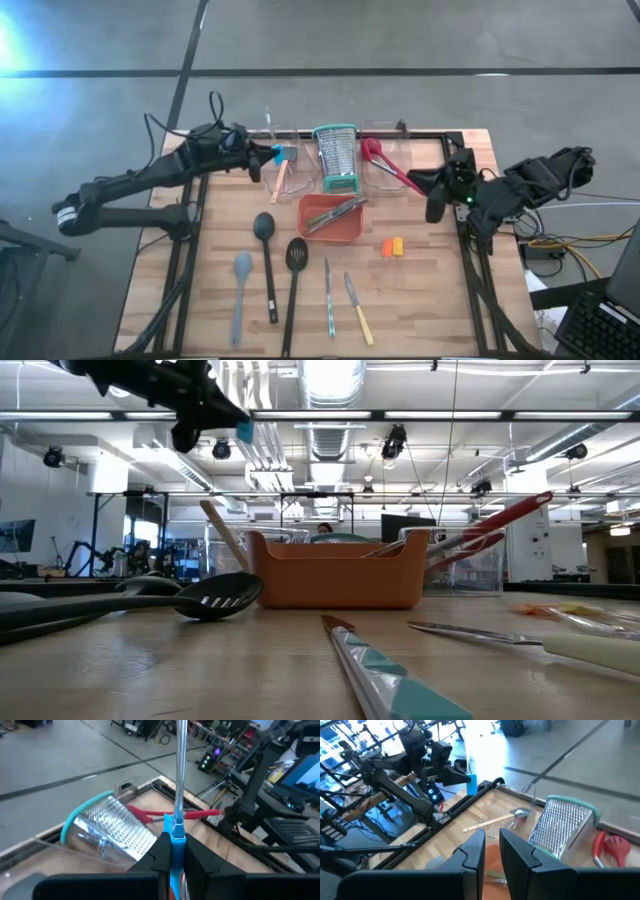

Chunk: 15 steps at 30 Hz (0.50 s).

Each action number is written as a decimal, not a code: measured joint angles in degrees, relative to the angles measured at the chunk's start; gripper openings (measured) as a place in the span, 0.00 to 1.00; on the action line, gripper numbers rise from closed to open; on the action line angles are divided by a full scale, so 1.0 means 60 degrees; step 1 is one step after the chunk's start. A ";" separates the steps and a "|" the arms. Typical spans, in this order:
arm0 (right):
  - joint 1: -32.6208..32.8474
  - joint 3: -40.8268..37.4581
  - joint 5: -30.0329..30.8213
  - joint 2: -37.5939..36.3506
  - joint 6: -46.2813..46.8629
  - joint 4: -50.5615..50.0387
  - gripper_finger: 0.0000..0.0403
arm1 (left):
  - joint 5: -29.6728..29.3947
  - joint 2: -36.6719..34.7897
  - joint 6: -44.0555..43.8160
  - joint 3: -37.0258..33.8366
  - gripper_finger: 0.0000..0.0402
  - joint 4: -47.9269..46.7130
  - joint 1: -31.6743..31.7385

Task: Pick & Place Kitchen Items
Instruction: Put the blue spatula into the left transparent bin

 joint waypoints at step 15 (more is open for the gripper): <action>-0.0747 -0.0004 -0.0625 0.0864 -0.0349 0.1223 0.13 | 0.0454 0.2292 0.0145 0.0526 0.07 0.1316 -0.0131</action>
